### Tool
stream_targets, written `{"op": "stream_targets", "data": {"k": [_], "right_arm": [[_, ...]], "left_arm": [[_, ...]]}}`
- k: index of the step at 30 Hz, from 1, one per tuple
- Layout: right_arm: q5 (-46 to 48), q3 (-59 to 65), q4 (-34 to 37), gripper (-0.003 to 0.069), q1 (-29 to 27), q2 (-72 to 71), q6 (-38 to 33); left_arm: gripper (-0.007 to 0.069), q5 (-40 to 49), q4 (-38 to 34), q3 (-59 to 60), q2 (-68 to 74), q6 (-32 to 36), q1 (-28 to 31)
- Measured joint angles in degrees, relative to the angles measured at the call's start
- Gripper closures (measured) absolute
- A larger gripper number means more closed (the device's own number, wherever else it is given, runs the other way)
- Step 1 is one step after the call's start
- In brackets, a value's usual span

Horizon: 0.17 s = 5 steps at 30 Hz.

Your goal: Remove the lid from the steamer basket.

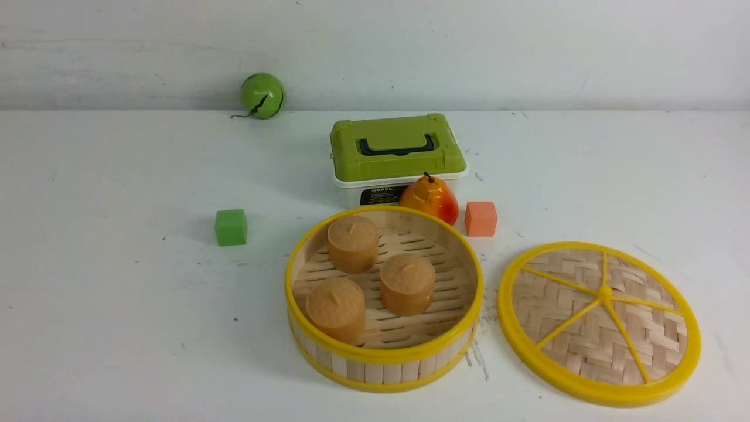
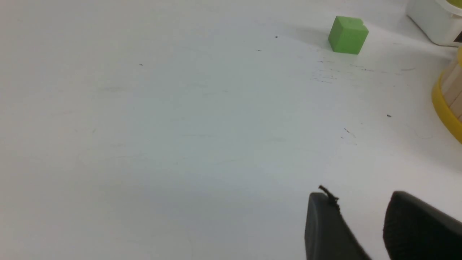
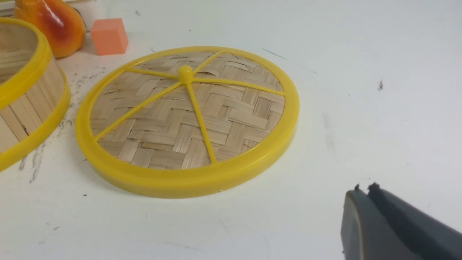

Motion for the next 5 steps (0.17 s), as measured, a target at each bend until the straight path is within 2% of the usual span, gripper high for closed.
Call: {"op": "stream_targets", "data": {"k": [5], "right_arm": [[0.0,0.0,0.0,0.0629,0.0,0.0,0.0]], "left_arm": [[0.0386,0.0,0.0,0.0,0.0,0.0,0.0]]}}
